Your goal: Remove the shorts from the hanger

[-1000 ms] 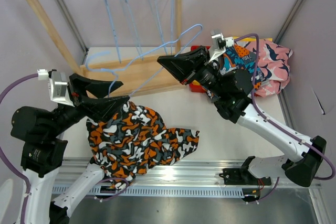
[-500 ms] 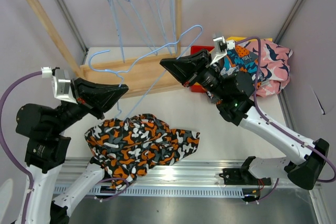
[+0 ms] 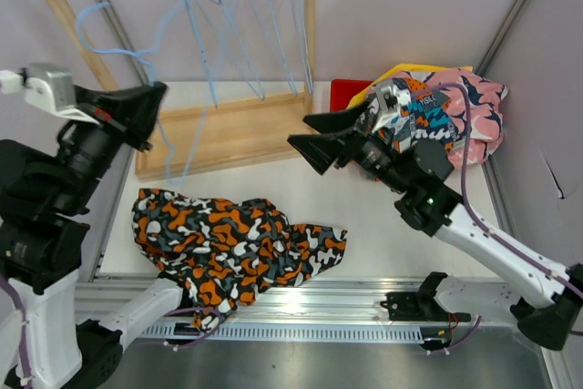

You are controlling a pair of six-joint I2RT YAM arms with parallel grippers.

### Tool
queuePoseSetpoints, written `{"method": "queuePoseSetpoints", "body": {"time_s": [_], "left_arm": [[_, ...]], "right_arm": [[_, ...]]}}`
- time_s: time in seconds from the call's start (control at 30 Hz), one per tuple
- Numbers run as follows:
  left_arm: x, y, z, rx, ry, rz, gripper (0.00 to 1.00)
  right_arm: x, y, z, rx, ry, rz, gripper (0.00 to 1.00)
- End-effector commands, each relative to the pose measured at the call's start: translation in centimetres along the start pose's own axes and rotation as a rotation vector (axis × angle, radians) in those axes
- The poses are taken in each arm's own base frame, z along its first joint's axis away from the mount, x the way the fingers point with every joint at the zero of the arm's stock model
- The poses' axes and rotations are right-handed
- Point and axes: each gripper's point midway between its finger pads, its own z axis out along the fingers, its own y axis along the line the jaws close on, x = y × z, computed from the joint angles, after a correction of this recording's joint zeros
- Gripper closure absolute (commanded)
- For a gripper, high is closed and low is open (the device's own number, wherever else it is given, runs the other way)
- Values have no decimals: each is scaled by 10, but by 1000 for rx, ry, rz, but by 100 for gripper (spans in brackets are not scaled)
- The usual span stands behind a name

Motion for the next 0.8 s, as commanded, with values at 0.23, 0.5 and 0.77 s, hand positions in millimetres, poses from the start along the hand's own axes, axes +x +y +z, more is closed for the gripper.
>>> {"method": "queuePoseSetpoints", "body": {"time_s": [0.23, 0.5, 0.77], "left_arm": [[-33, 117, -74, -760, 21, 188, 100], [23, 138, -55, -814, 190, 197, 100], [27, 138, -27, -766, 201, 192, 100]], "right_arm": [[34, -33, -75, 199, 76, -22, 1], [62, -33, -79, 165, 187, -14, 0], [233, -135, -111, 682, 772, 1, 0]]}}
